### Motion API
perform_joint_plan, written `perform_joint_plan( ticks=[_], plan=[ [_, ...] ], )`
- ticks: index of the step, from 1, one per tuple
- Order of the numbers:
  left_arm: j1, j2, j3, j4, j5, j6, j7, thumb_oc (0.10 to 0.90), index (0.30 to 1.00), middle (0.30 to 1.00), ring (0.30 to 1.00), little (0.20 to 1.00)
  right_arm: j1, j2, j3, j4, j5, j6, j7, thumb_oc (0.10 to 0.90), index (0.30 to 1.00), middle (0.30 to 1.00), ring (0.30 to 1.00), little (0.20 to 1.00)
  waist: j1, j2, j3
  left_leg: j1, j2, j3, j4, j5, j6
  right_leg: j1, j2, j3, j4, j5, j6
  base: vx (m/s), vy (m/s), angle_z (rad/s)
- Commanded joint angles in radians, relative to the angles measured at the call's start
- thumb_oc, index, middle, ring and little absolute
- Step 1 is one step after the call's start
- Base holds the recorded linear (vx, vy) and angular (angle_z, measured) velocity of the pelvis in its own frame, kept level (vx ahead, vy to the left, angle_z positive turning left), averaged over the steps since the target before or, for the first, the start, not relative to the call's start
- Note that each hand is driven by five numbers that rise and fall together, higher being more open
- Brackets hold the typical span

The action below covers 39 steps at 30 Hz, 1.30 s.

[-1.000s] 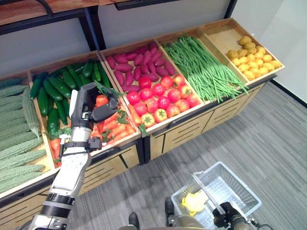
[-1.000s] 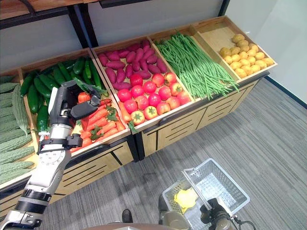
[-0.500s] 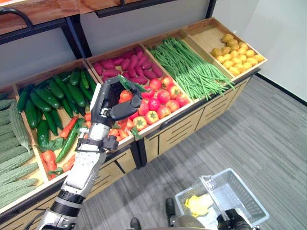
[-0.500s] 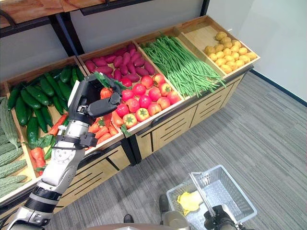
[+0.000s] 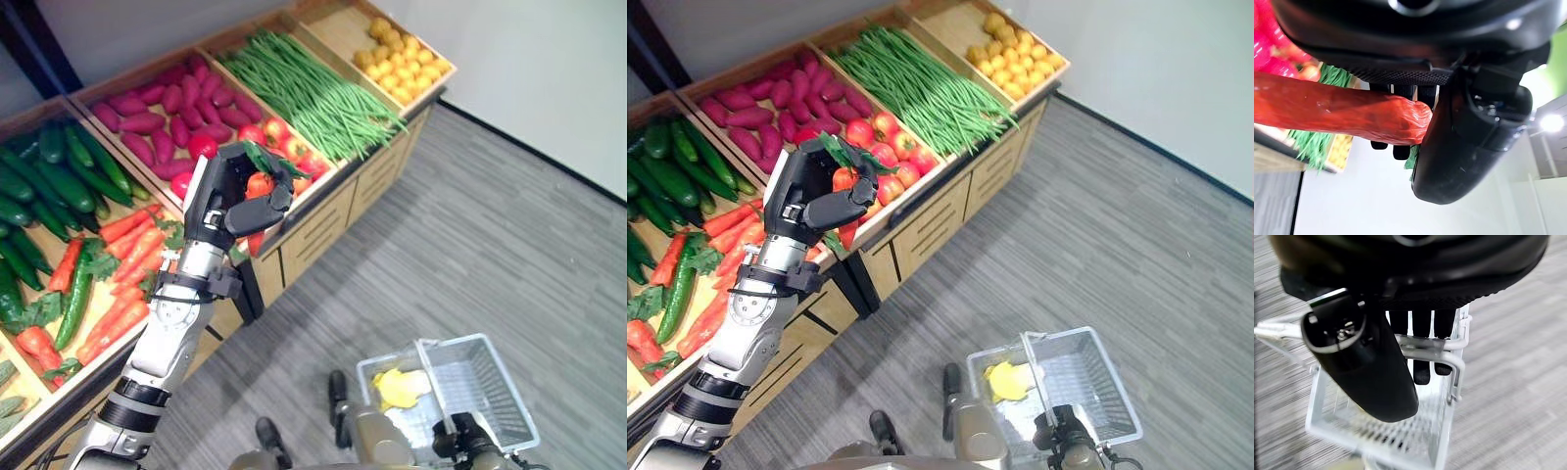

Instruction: Get the vegetables into the basket

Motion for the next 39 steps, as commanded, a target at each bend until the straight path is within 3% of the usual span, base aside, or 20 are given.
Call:
perform_joint_plan(
  ticks=[1,6,10,11,12,13,14,15,18,22,24,25,28,29,30,32,35,39],
  plan=[
    [-0.058,0.025,0.059,-0.142,0.018,-0.103,-0.001,0.4,0.3,0.3,0.3,0.3,0.029,-0.019,0.063,-0.019,0.001,-0.027,-0.012,0.4,0.3,0.3,0.3,0.3,-0.006,-0.024,-0.102,-0.008,0.011,-0.088,0.038,-0.074,-0.082,0.08,-0.027,0.073,-0.086,-0.004,0.04,-0.01,-0.136,-0.75],
    [-0.032,0.015,0.074,-0.149,-0.004,-0.109,-0.023,0.4,0.3,0.3,0.3,0.3,0.04,-0.025,0.055,-0.02,0.013,-0.032,-0.016,0.4,0.3,0.3,0.3,0.3,-0.019,-0.014,-0.123,0.01,0.042,-0.046,0.045,-0.05,-0.115,0.117,0.017,0.091,-0.197,-0.023,0.026,0.07,-0.203,-0.61],
    [-0.061,-0.019,0.045,-0.143,-0.019,-0.112,-0.021,0.4,0.3,0.3,0.3,0.3,0.051,-0.057,0.041,-0.032,0.029,-0.037,-0.032,0.4,0.3,0.3,0.3,0.3,-0.049,0.017,-0.099,-0.024,0.12,-0.047,0.125,-0.012,-0.18,0.133,0.074,0.115,-0.237,-0.049,-0.02,0.04,-0.367,-0.15],
    [-0.066,-0.02,0.039,-0.146,-0.017,-0.116,-0.024,0.4,0.3,0.3,0.3,0.3,0.046,-0.074,0.038,-0.022,0.032,-0.037,-0.036,0.4,0.3,0.3,0.3,0.3,-0.045,0.024,-0.089,-0.039,0.135,-0.088,0.173,-0.002,-0.195,0.146,0.09,0.132,-0.253,-0.058,-0.033,-0.03,-0.214,-0.24],
    [-0.068,-0.023,0.043,-0.151,-0.013,-0.119,-0.018,0.4,0.3,0.3,0.3,0.3,0.035,-0.088,0.042,-0.02,0.03,-0.036,-0.037,0.4,0.3,0.3,0.3,0.3,-0.028,0.03,-0.075,-0.065,0.116,-0.167,0.185,0.032,-0.189,0.135,0.101,0.151,-0.255,-0.044,-0.045,0.01,-0.144,-0.49],
    [-0.074,-0.027,0.036,-0.151,0.003,-0.119,-0.006,0.4,0.3,0.3,0.3,0.3,0.012,-0.109,0.04,0.007,0.037,-0.03,-0.047,0.4,0.3,0.3,0.3,0.3,0.016,0.034,-0.069,-0.106,0.041,-0.363,0.149,0.004,-0.168,0.132,0.104,0.2,-0.263,-0.043,-0.045,-0.01,-0.087,-1.0],
    [-0.071,-0.026,0.044,-0.155,0.004,-0.125,0.001,0.4,0.3,0.3,0.3,0.3,0.004,-0.109,0.041,0.017,0.037,-0.031,-0.049,0.4,0.3,0.3,0.3,0.3,0.019,0.033,-0.07,-0.115,0.027,-0.421,0.121,-0.01,-0.157,0.123,0.105,0.227,-0.263,-0.034,-0.043,0.1,-0.022,-1.25],
    [-0.069,-0.029,0.052,-0.16,0.006,-0.132,0.01,0.4,0.3,0.3,0.3,0.3,-0.005,-0.115,0.052,0.027,0.031,-0.03,-0.049,0.4,0.3,0.3,0.3,0.3,0.04,0.036,-0.067,-0.153,0.0,-0.539,0.09,0.012,-0.156,0.115,0.113,0.267,-0.261,-0.031,-0.042,0.09,0.02,-1.34],
    [-0.057,-0.022,0.059,-0.167,0.008,-0.135,0.013,0.4,0.3,0.3,0.3,0.3,-0.025,-0.118,0.059,0.045,0.033,-0.032,-0.05,0.4,0.3,0.3,0.3,0.3,0.053,0.037,-0.059,-0.189,-0.053,-0.667,0.111,0.011,-0.149,0.104,0.122,0.322,-0.254,-0.025,-0.042,0.05,0.087,-0.76],
    [-0.054,-0.015,0.043,-0.172,-0.007,-0.135,-0.002,0.4,0.3,0.3,0.3,0.3,-0.013,-0.1,0.055,0.033,0.043,-0.036,-0.042,0.4,0.3,0.3,0.3,0.3,0.034,0.028,-0.075,-0.157,-0.058,-0.594,0.094,-0.014,-0.121,0.097,0.109,0.376,-0.25,-0.021,-0.027,0.05,0.21,-0.41],
    [-0.058,-0.009,0.027,-0.172,-0.017,-0.133,-0.011,0.4,0.3,0.3,0.3,0.3,-0.014,-0.093,0.051,0.034,0.046,-0.033,-0.039,0.4,0.3,0.3,0.3,0.3,0.018,0.02,-0.078,-0.14,-0.069,-0.553,0.078,-0.025,-0.101,0.084,0.091,0.411,-0.249,-0.003,-0.003,0.0,0.374,-0.57],
    [-0.066,-0.008,0.014,-0.161,-0.019,-0.138,-0.014,0.4,0.3,0.3,0.3,0.3,-0.021,-0.085,0.05,0.031,0.051,-0.033,-0.04,0.4,0.3,0.3,0.3,0.3,0.015,0.01,-0.077,-0.134,-0.074,-0.506,0.069,-0.03,-0.091,0.054,0.078,0.444,-0.254,0.032,0.027,-0.1,0.344,-0.81],
    [-0.07,-0.003,0.008,-0.146,-0.019,-0.14,-0.015,0.4,0.3,0.3,0.3,0.3,-0.031,-0.07,0.055,0.03,0.045,-0.03,-0.04,0.4,0.3,0.3,0.3,0.3,0.022,-0.002,-0.071,-0.133,-0.076,-0.436,0.062,-0.04,-0.079,0.01,0.058,0.449,-0.252,0.069,0.056,-0.08,0.219,-1.05],
    [-0.071,0.0,0.009,-0.145,-0.022,-0.14,-0.016,0.4,0.3,0.3,0.3,0.3,-0.034,-0.064,0.06,0.028,0.039,-0.029,-0.04,0.4,0.3,0.3,0.3,0.3,0.033,-0.004,-0.06,-0.131,-0.066,-0.415,0.072,-0.047,-0.075,-0.004,0.05,0.396,-0.218,0.06,0.052,-0.12,0.126,-1.14],
    [-0.067,0.006,0.012,-0.138,-0.025,-0.134,-0.021,0.4,0.3,0.3,0.3,0.3,-0.032,-0.057,0.06,0.034,0.035,-0.027,-0.04,0.4,0.3,0.3,0.3,0.3,0.055,0.0,-0.052,-0.136,-0.052,-0.391,0.078,-0.046,-0.071,0.012,0.02,0.27,-0.174,0.036,0.033,-0.13,0.112,-0.92],
    [-0.057,0.007,0.022,-0.139,-0.027,-0.127,-0.027,0.4,0.3,0.3,0.3,0.3,-0.026,-0.056,0.058,0.038,0.029,-0.028,-0.041,0.4,0.3,0.3,0.3,0.3,0.069,0.006,-0.059,-0.136,-0.042,-0.371,0.076,-0.04,-0.069,0.034,0.002,0.184,-0.129,0.012,0.02,-0.06,0.08,-0.73],
    [-0.044,0.012,0.027,-0.147,-0.031,-0.122,-0.035,0.4,0.3,0.3,0.3,0.3,-0.019,-0.055,0.05,0.046,0.028,-0.027,-0.046,0.4,0.3,0.3,0.3,0.3,0.076,0.002,-0.083,-0.127,-0.043,-0.361,0.062,-0.031,-0.074,0.069,0.005,0.182,-0.148,0.012,0.024,0.02,-0.027,-0.26],
    [-0.014,0.012,0.026,-0.137,-0.036,-0.11,-0.049,0.4,0.3,0.3,0.3,0.3,-0.014,-0.056,0.046,0.008,0.049,-0.037,-0.048,0.4,0.3,0.3,0.3,0.3,0.076,-0.01,-0.119,-0.091,-0.032,-0.341,0.036,-0.022,-0.09,0.104,0.007,0.195,-0.279,0.043,0.033,0.05,-0.155,-0.27]
  ],
)
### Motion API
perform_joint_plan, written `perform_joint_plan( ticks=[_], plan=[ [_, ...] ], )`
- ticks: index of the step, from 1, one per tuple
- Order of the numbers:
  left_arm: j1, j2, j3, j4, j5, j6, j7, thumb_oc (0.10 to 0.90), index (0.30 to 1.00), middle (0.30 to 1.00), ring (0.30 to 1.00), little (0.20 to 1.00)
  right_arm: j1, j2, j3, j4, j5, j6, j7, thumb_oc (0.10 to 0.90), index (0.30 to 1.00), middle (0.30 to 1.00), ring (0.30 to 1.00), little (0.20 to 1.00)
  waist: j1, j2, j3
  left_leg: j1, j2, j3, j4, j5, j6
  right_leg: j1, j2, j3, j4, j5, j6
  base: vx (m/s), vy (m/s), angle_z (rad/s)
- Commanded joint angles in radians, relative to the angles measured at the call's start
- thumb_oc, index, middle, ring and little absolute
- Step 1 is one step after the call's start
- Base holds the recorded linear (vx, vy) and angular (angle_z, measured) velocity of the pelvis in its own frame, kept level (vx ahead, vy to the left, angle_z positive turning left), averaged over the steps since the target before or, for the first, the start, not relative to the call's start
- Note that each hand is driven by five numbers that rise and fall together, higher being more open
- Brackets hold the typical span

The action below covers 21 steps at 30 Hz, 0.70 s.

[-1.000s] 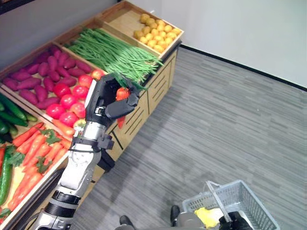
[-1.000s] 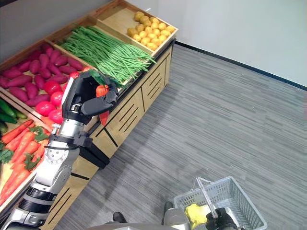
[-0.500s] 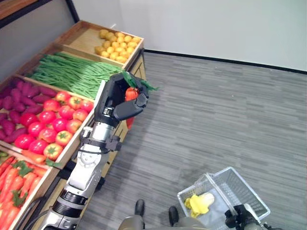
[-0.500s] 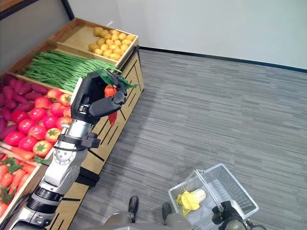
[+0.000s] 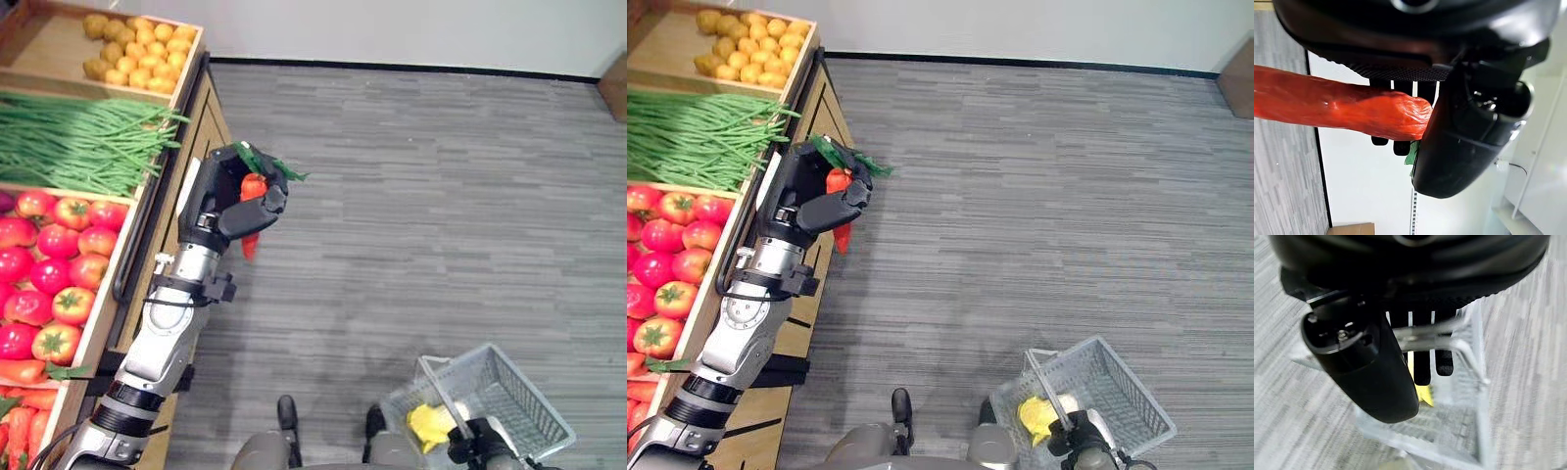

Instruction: Get the vegetables into the basket

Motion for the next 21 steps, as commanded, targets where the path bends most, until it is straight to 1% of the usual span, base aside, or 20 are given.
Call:
perform_joint_plan(
  ticks=[1,5,8,9,10,11,12,14,15,16,21],
  plan=[
    [-0.036,-0.011,0.02,-0.105,-0.016,-0.084,-0.029,0.4,0.3,0.3,0.3,0.3,0.017,-0.032,0.016,-0.057,0.043,-0.04,-0.027,0.4,0.3,0.3,0.3,0.3,-0.009,-0.037,-0.14,-0.042,0.036,-0.038,0.045,-0.057,-0.039,-0.085,-0.008,0.033,0.024,0.031,0.022,0.02,-0.158,-0.14],
    [-0.035,-0.008,-0.016,-0.081,-0.012,-0.071,-0.043,0.4,0.3,0.3,0.3,0.3,-0.009,-0.081,0.02,-0.16,0.048,-0.057,-0.043,0.4,0.3,0.3,0.3,0.3,-0.017,-0.035,-0.158,-0.024,0.052,-0.033,0.015,-0.034,-0.056,-0.067,0.008,0.033,-0.01,0.034,0.02,0.02,-0.141,-0.17],
    [-0.061,-0.01,-0.072,-0.057,-0.008,-0.069,-0.066,0.4,0.3,0.3,0.3,0.3,-0.038,-0.157,0.05,-0.243,-0.012,-0.06,-0.057,0.4,0.3,0.3,0.3,0.3,-0.023,-0.027,-0.168,-0.008,0.061,-0.037,0.001,-0.027,-0.065,-0.042,0.015,0.025,-0.04,0.038,0.018,0.02,-0.082,-0.06],
    [-0.061,-0.01,-0.072,-0.057,-0.008,-0.069,-0.066,0.4,0.3,0.3,0.3,0.3,-0.038,-0.157,0.05,-0.243,-0.012,-0.06,-0.057,0.4,0.3,0.3,0.3,0.3,-0.023,-0.027,-0.168,-0.008,0.061,-0.037,0.001,-0.027,-0.065,-0.042,0.015,0.025,-0.04,0.038,0.018,0.03,-0.048,-0.01],
    [-0.082,-0.014,-0.122,-0.036,-0.005,-0.061,-0.08,0.4,0.3,0.3,0.3,0.3,-0.071,-0.213,0.061,-0.333,-0.042,-0.065,-0.068,0.4,0.3,0.3,0.3,0.3,-0.03,-0.021,-0.176,0.003,0.064,-0.032,-0.008,-0.025,-0.068,-0.029,0.016,0.028,-0.059,0.045,0.019,0.02,-0.039,0.01],
    [-0.097,-0.016,-0.163,-0.015,0.001,-0.05,-0.086,0.4,0.3,0.3,0.3,0.3,-0.098,-0.246,0.067,-0.425,-0.058,-0.069,-0.078,0.4,0.3,0.3,0.3,0.3,-0.035,-0.016,-0.184,0.009,0.067,-0.025,-0.012,-0.025,-0.069,-0.024,0.017,0.031,-0.068,0.048,0.02,0.02,-0.039,0.01],
    [-0.098,-0.017,-0.164,-0.014,0.001,-0.051,-0.086,0.4,0.3,0.3,0.3,0.3,-0.097,-0.247,0.066,-0.426,-0.058,-0.068,-0.077,0.4,0.3,0.3,0.3,0.3,-0.034,-0.016,-0.184,0.009,0.067,-0.025,-0.012,-0.025,-0.069,-0.024,0.018,0.032,-0.068,0.048,0.02,0.0,0.0,0.0],
    [-0.117,-0.021,-0.221,0.017,0.021,-0.039,-0.093,0.4,0.3,0.3,0.3,0.3,-0.14,-0.266,0.073,-0.502,-0.054,-0.08,-0.093,0.4,0.3,0.3,0.3,0.3,-0.04,-0.01,-0.195,0.017,0.068,-0.019,-0.017,-0.026,-0.068,-0.021,0.018,0.037,-0.074,0.05,0.021,0.01,0.001,-0.03],
    [-0.126,-0.026,-0.234,0.026,0.022,-0.036,-0.094,0.4,0.3,0.3,0.3,0.3,-0.15,-0.265,0.076,-0.517,-0.052,-0.08,-0.094,0.4,0.3,0.3,0.3,0.3,-0.041,-0.008,-0.198,0.02,0.069,-0.016,-0.018,-0.027,-0.069,-0.02,0.017,0.039,-0.075,0.05,0.021,0.03,0.01,-0.05],
    [-0.14,-0.033,-0.274,0.048,0.038,-0.027,-0.095,0.4,0.3,0.3,0.3,0.3,-0.181,-0.262,0.077,-0.574,-0.029,-0.088,-0.101,0.4,0.3,0.3,0.3,0.3,-0.045,-0.005,-0.2,0.031,0.069,-0.011,-0.019,-0.033,-0.067,-0.013,0.017,0.044,-0.075,0.049,0.023,0.02,0.008,-0.07],
    [-0.191,-0.046,-0.345,0.109,0.101,-0.016,-0.097,0.4,0.3,0.3,0.3,0.3,-0.248,-0.241,0.096,-0.711,0.013,-0.112,-0.1,0.4,0.3,0.3,0.3,0.3,-0.05,0.0,-0.212,0.042,0.069,0.0,-0.021,-0.037,-0.066,-0.014,0.018,0.058,-0.074,0.054,0.024,0.02,0.008,-0.08]
  ],
)
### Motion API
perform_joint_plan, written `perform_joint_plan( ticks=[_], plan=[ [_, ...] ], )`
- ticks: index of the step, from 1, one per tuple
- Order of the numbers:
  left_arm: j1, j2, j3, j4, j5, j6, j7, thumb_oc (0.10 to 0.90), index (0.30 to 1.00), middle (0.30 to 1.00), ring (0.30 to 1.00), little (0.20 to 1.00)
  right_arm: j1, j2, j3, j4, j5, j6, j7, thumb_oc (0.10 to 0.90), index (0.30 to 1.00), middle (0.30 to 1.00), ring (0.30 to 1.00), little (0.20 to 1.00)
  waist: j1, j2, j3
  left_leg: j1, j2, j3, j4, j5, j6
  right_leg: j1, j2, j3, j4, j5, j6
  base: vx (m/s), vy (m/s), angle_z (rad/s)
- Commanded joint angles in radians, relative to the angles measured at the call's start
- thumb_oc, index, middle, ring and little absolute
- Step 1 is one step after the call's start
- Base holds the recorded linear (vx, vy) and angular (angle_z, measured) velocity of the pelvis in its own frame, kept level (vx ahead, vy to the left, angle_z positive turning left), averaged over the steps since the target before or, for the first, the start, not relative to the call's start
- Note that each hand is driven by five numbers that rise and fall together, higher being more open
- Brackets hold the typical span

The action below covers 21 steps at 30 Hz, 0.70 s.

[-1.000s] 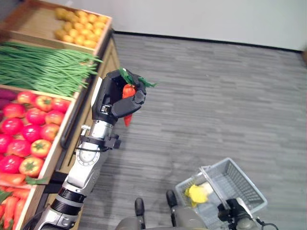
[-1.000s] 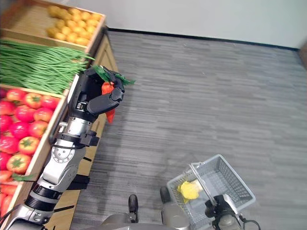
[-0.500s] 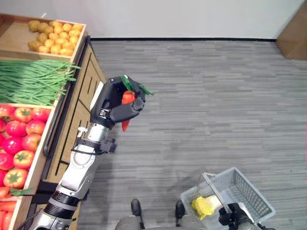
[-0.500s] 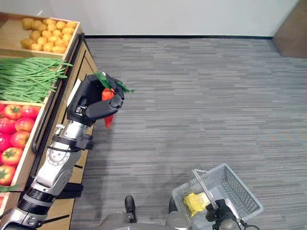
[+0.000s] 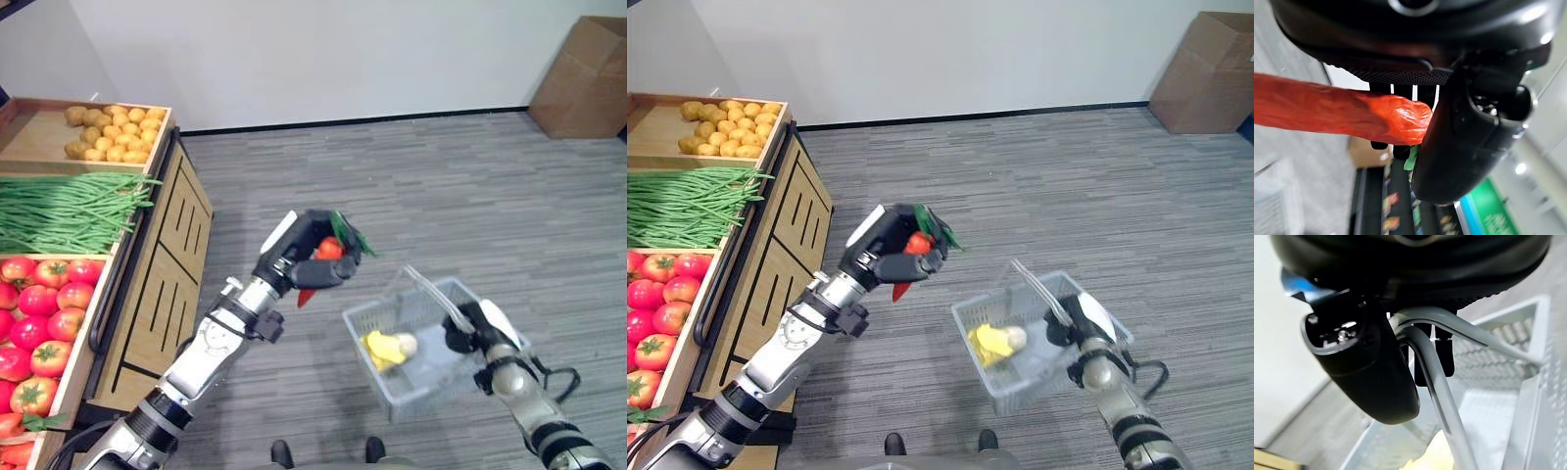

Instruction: Get the vegetables into the basket

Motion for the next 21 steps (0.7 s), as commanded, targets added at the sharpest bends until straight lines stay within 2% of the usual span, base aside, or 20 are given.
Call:
perform_joint_plan(
  ticks=[1,2,12,15,21],
  plan=[
    [-0.15,-0.025,0.02,0.035,0.059,-0.078,0.011,0.4,0.3,0.3,0.3,0.3,-0.14,-0.037,-0.007,-0.101,0.054,-0.107,-0.077,0.4,0.3,0.3,0.3,0.3,0.012,-0.055,-0.071,0.008,0.011,-0.029,0.001,-0.064,-0.029,-0.048,-0.048,0.015,0.001,0.005,0.063,0.0,0.0,0.0],
    [-0.17,-0.039,-0.014,0.07,0.088,-0.075,0.018,0.4,0.3,0.3,0.3,0.3,-0.182,-0.022,0.01,-0.121,0.077,-0.118,-0.079,0.4,0.3,0.3,0.3,0.3,0.012,-0.054,-0.076,0.01,0.01,-0.027,0.001,-0.066,-0.028,-0.048,-0.05,0.017,0.001,0.008,0.064,0.0,0.0,0.0],
    [-0.235,-0.11,-0.076,0.246,0.235,-0.049,0.094,0.4,0.3,0.3,0.3,0.3,-0.281,0.031,0.051,-0.245,0.168,-0.138,-0.066,0.4,0.3,0.3,0.3,0.3,0.005,-0.052,-0.089,0.014,0.011,-0.019,0.001,-0.068,-0.028,-0.05,-0.051,0.025,0.002,0.011,0.067,0.0,0.002,-0.01],
    [-0.245,-0.135,-0.078,0.297,0.269,-0.041,0.121,0.4,0.3,0.3,0.3,0.3,-0.288,0.052,0.053,-0.278,0.189,-0.144,-0.07,0.4,0.3,0.3,0.3,0.3,0.002,-0.052,-0.089,0.015,0.011,-0.015,0.001,-0.068,-0.028,-0.05,-0.051,0.029,0.001,0.012,0.067,0.0,0.003,-0.04],
    [-0.248,-0.184,-0.068,0.422,0.39,-0.01,0.195,0.4,0.3,0.3,0.3,0.3,-0.223,0.094,0.087,-0.467,0.276,-0.179,-0.008,0.4,0.3,0.3,0.3,0.3,-0.012,-0.05,-0.09,0.02,0.014,-0.002,0.001,-0.069,-0.03,-0.054,-0.05,0.037,0.0,0.015,0.069,0.01,-0.001,-0.09]
  ],
)
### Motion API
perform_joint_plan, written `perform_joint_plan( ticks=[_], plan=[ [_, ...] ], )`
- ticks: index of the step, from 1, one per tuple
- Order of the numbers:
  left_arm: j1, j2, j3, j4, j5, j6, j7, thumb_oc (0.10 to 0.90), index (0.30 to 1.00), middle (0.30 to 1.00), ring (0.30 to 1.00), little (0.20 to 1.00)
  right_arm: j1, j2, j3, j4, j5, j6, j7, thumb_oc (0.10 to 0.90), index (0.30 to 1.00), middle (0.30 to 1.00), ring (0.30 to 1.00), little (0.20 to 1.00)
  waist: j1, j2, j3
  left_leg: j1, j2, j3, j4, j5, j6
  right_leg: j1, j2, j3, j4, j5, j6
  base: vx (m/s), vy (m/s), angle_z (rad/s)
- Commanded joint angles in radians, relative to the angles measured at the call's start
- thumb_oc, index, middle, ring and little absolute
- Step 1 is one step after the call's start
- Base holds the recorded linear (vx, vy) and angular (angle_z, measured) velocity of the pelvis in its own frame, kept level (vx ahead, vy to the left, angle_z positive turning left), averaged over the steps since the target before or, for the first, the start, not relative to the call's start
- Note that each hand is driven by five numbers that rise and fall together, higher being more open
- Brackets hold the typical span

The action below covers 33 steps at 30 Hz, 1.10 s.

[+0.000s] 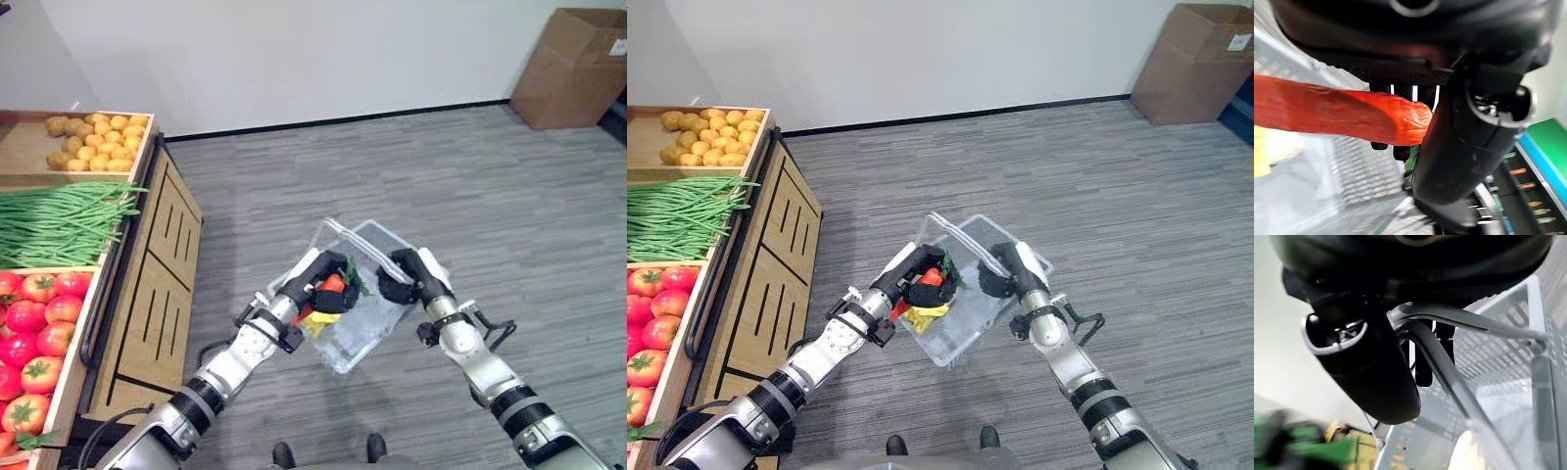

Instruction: Get the vegetables into the basket

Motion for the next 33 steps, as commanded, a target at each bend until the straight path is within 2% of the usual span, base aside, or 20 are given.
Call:
perform_joint_plan(
  ticks=[1,4,8,9,10,22,27,33],
  plan=[
    [-0.159,-0.035,0.007,0.048,0.058,-0.074,0.076,0.4,0.3,0.3,0.3,0.3,-0.124,0.045,-0.045,-0.181,0.135,-0.186,-0.003,0.4,0.3,0.3,0.3,0.3,0.003,-0.049,-0.09,0.02,0.019,-0.028,0.002,-0.067,-0.032,-0.037,-0.045,0.008,0.001,0.006,0.066,0.0,0.0,0.0],
    [-0.153,-0.035,0.022,0.075,0.087,-0.068,0.09,0.4,0.3,0.3,0.3,0.3,-0.065,0.039,-0.01,-0.281,0.175,-0.193,0.049,0.4,0.3,0.3,0.3,0.3,-0.008,-0.047,-0.089,0.023,0.02,-0.018,0.002,-0.068,-0.034,-0.04,-0.045,0.015,0.001,0.007,0.068,0.0,0.01,-0.13],
    [-0.142,-0.057,0.055,0.197,0.152,-0.049,0.144,0.4,0.3,0.3,0.3,0.3,-0.011,0.033,0.058,-0.434,0.282,-0.212,0.119,0.4,0.3,0.3,0.3,0.3,-0.027,-0.048,-0.085,0.029,0.024,0.004,0.002,-0.067,-0.038,-0.049,-0.042,0.031,0.004,0.01,0.069,0.0,0.014,-0.11],
    [-0.146,-0.06,0.058,0.211,0.16,-0.045,0.152,0.535,0.489,0.489,0.489,0.489,-0.011,0.029,0.063,-0.445,0.284,-0.213,0.121,0.4,0.3,0.3,0.3,0.3,-0.027,-0.049,-0.084,0.029,0.024,0.005,0.002,-0.067,-0.038,-0.049,-0.041,0.033,0.004,0.009,0.068,-0.01,0.0,-0.25],
    [-0.15,-0.07,0.057,0.238,0.169,-0.037,0.164,0.9,1.0,1.0,1.0,1.0,-0.011,0.027,0.077,-0.456,0.286,-0.213,0.124,0.4,0.3,0.3,0.3,0.3,-0.029,-0.05,-0.082,0.029,0.025,0.006,0.002,-0.067,-0.039,-0.051,-0.04,0.036,0.005,0.01,0.067,-0.02,-0.008,-0.28],
    [-0.133,-0.084,0.039,0.246,0.181,-0.033,0.158,0.9,1.0,1.0,1.0,1.0,-0.006,0.004,0.059,-0.428,0.221,-0.194,0.085,0.4,0.3,0.3,0.3,0.3,-0.027,-0.055,-0.081,0.029,0.028,0.005,0.002,-0.067,-0.038,-0.051,-0.042,0.031,0.007,0.008,0.067,0.0,-0.001,-0.02],
    [-0.092,-0.042,0.019,0.131,0.159,-0.051,0.104,0.9,1.0,1.0,1.0,1.0,0.017,0.013,0.001,-0.324,0.168,-0.175,0.044,0.4,0.3,0.3,0.3,0.3,-0.013,-0.053,-0.083,0.025,0.026,-0.013,0.002,-0.067,-0.035,-0.042,-0.045,0.018,0.005,0.004,0.065,0.0,0.0,0.03],
    [0.005,0.053,0.009,-0.122,-0.01,-0.076,-0.027,0.9,1.0,1.0,1.0,1.0,0.044,0.037,-0.096,-0.131,0.101,-0.135,-0.026,0.4,0.3,0.3,0.3,0.3,0.015,-0.051,-0.084,0.018,0.02,-0.044,0.002,-0.067,-0.031,-0.028,-0.05,-0.008,0.004,0.0,0.062,0.0,0.002,0.15]
  ],
)
